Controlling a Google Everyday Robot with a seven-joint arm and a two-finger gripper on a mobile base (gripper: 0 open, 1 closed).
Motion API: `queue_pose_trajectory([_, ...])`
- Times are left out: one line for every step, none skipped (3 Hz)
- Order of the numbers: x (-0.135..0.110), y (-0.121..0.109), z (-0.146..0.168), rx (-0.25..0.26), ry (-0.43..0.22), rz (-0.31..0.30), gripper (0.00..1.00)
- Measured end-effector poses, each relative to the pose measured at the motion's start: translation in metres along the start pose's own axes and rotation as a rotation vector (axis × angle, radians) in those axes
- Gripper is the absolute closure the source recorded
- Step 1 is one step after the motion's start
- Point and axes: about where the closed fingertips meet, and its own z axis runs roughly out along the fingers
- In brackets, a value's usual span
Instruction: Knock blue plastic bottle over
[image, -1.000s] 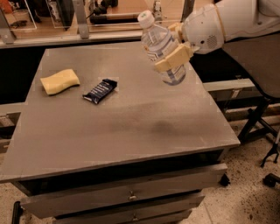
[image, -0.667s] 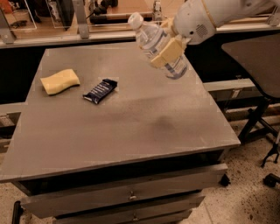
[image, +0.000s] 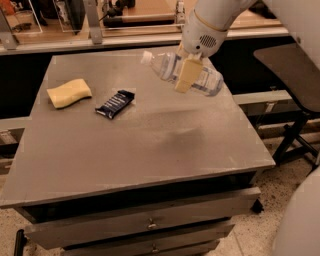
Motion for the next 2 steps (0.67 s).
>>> queue_pose_trajectory([0.028, 0.014, 0.019, -0.020, 0.208, 0.015, 1.00])
queue_pose_trajectory([0.044, 0.032, 0.037, -0.030, 0.316, 0.012, 1.00])
